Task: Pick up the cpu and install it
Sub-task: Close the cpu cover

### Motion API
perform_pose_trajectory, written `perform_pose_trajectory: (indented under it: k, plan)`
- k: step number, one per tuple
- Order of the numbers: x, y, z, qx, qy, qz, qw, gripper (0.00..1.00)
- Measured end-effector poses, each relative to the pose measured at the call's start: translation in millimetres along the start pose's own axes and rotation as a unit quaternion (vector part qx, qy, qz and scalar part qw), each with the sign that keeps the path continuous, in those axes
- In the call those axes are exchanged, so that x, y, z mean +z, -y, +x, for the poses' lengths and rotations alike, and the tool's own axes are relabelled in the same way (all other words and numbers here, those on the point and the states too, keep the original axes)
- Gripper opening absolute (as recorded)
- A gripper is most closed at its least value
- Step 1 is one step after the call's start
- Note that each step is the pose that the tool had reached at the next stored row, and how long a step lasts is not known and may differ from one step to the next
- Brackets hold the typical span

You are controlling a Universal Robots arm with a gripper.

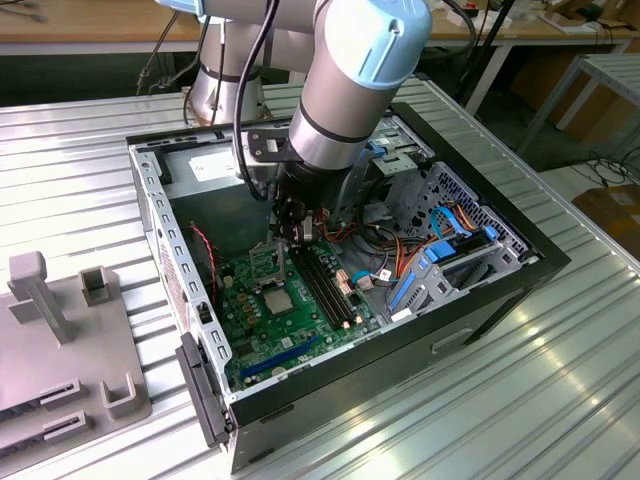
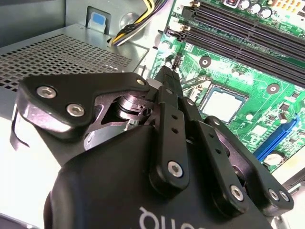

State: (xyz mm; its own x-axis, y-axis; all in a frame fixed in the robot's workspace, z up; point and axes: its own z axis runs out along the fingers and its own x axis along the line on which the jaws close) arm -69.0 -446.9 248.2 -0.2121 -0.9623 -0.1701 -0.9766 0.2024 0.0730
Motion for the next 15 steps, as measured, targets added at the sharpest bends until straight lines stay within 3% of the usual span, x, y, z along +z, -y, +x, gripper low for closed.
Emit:
perform_pose_trajectory:
  k: [15]
  plan:
    - [-4.0,-0.3,-0.6,-0.008,-0.0011,-0.0015,0.99996,0.11]
